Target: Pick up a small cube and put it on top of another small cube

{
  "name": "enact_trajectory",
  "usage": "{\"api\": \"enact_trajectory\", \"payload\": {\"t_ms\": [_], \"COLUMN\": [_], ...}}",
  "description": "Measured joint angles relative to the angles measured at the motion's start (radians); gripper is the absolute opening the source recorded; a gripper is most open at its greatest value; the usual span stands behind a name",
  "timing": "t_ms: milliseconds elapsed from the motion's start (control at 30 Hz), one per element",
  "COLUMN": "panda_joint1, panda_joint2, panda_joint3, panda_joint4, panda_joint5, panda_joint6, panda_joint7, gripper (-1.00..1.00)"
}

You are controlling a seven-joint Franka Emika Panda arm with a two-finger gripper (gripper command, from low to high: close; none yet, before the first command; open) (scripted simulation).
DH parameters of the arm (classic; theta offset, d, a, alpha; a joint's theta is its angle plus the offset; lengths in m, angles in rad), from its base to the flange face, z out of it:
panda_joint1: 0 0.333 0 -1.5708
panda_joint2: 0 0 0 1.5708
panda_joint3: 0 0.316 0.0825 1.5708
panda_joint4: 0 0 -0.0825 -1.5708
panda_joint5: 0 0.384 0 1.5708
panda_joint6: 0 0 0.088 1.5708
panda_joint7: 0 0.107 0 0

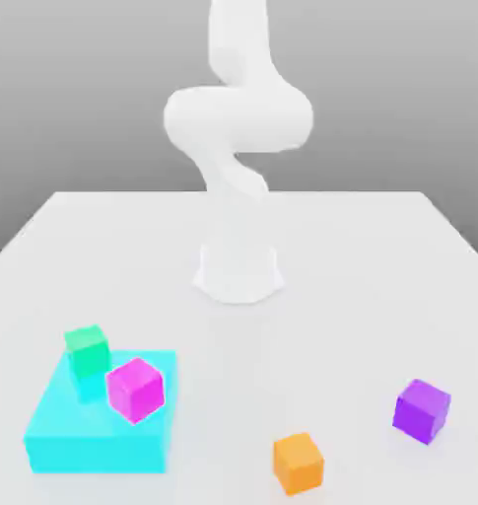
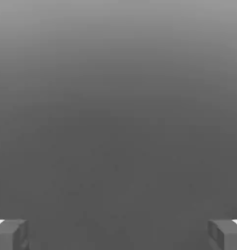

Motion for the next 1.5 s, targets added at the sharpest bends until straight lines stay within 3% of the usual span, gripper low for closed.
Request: {"api": "enact_trajectory", "payload": {"t_ms": [400, 667, 800, 967, 1000, 1233, 1400, 1500], "panda_joint1": [0.147, 0.263, 0.305, 0.373, 0.384, 0.383, 0.331, 0.258], "panda_joint2": [0.439, 0.732, 0.880, 1.062, 1.085, 1.084, 0.926, 0.827], "panda_joint3": [0.120, 0.198, 0.209, 0.131, 0.119, 0.120, 0.190, 0.125], "panda_joint4": [-0.126, -0.208, -0.243, -0.217, -0.213, -0.213, -0.245, -0.271], "panda_joint5": [0.003, -0.056, -0.114, -0.210, -0.220, -0.222, -0.133, -0.113], "panda_joint6": [0.206, 0.340, 0.410, 0.546, 0.564, 0.563, 0.439, 0.372], "panda_joint7": [-0.106, -0.132, -0.120, -0.054, -0.046, -0.044, -0.112, -0.126], "gripper": [0.00, 0.00, 0.00, 0.00, -1.00, -1.00, -1.00, -1.00]}}
